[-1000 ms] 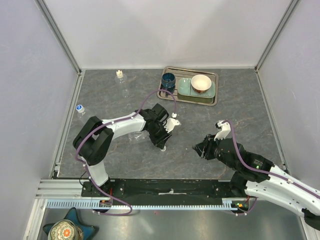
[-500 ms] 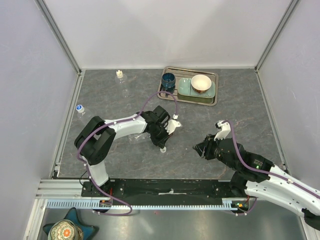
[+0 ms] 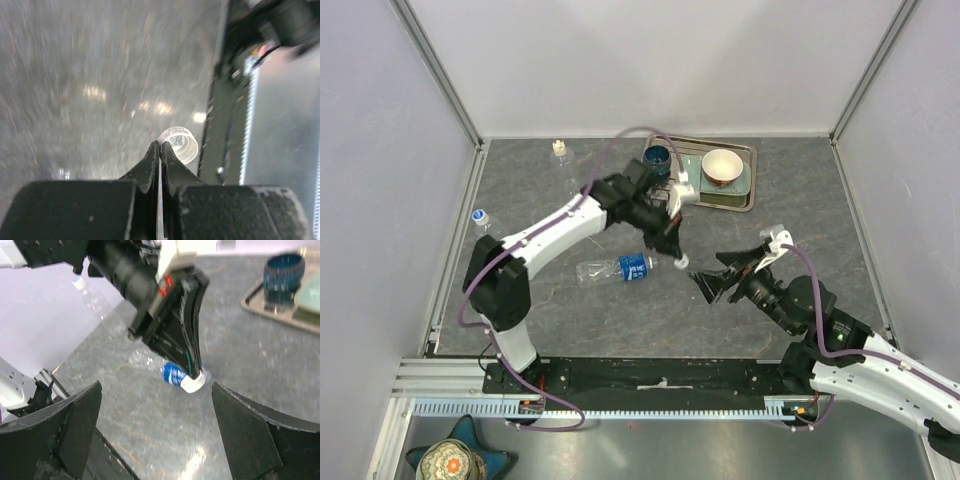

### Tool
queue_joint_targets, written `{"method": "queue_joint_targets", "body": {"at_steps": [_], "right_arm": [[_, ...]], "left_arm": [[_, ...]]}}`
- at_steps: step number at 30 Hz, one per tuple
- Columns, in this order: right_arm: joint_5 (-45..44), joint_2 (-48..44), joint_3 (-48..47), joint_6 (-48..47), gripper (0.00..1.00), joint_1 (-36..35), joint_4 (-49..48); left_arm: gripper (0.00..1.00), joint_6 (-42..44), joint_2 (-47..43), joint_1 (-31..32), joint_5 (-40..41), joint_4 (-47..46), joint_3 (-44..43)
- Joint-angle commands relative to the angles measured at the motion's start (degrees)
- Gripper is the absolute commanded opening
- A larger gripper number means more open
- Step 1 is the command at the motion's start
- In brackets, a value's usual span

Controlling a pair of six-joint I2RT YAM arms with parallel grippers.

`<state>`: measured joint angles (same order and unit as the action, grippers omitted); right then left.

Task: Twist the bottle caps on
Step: Pick up the bottle cap from the center of the board.

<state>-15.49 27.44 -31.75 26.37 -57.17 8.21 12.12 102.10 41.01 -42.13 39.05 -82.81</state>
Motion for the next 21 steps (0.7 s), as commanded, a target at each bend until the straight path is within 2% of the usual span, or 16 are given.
{"method": "queue_joint_targets", "body": {"at_steps": [1,3,4,5,6,7,9,10,12,13,14,15,16,17,21], "right_arm": [[2.64,3.05,-5.06,-11.32,0.98,-0.05,-15.85],[7.55,6.65,-6.74,-17.36,0.98,-0.14,-20.15],[10.19,8.31,-10.32,-20.36,0.98,-0.14,-20.07],[12.13,12.33,-12.96,-23.96,0.83,-0.14,-16.42],[12.84,14.29,-15.77,-30.35,0.75,-0.14,-13.68],[13.81,15.96,-20.15,-32.94,0.65,-0.22,-9.31],[12.42,18.43,-22.04,-36.9,0.63,-0.22,-8.3],[12.76,18.35,-21.0,-40.83,0.62,-0.23,-10.56],[13.72,15.37,-17.4,-44.11,0.62,-0.23,-16.87],[14.34,14.14,-12.86,-47.26,0.62,-0.23,-24.22],[14.6,12.22,-10.81,-48.33,0.62,-0.23,-27.6],[14.69,11.68,-9.4,-49.39,0.62,-0.23,-29.89],[14.87,11.41,-8.43,-50.18,0.62,-0.23,-31.22],[15.31,11.67,-8.59,-50.36,0.62,-0.23,-30.89],[18.99,12.9,-10.18,-49.49,0.61,-0.23,-29.03]], "left_arm": [[0.02,-10.52,-7.44,-3.57,-21.83,-1.77,-12.09],[0.02,-17.8,-8.94,-5.06,-28.58,-5.37,-13.43],[0.02,-21.14,-9.55,-5.59,-30.8,-11.65,-12.91],[0.02,-28.83,-10.08,-6.64,-32.91,-15.19,-12.21],[0.02,-33.6,-11.21,-7.08,-36.93,-19.67,-10.99],[0.02,-46.18,-12.01,-7.52,-38.54,-34.42,-6.71],[0.02,-62.39,-14.03,-8.76,-40.04,-55.8,-0.64],[0.02,-80.14,-13.95,-9.02,-40.22,-77.76,4.79],[0.02,-95.72,-10.9,-9.37,-40.05,-97.06,7.12],[0.02,-108.41,-9.48,-9.37,-39.61,-104.1,7.65],[0.02,-112.36,-8.51,-9.63,-39.0,-114.62,7.75],[0.02,-113.36,-8.24,-9.81,-37.95,-115.16,7.92],[0.02,-110.76,-9.11,-9.9,-37.77,-113.68,8.71],[0.02,-109.34,-9.55,-9.9,-37.68,-110.27,8.89],[0.02,-109.59,-10.61,-9.81,-37.06,-110.5,10.12]]}}
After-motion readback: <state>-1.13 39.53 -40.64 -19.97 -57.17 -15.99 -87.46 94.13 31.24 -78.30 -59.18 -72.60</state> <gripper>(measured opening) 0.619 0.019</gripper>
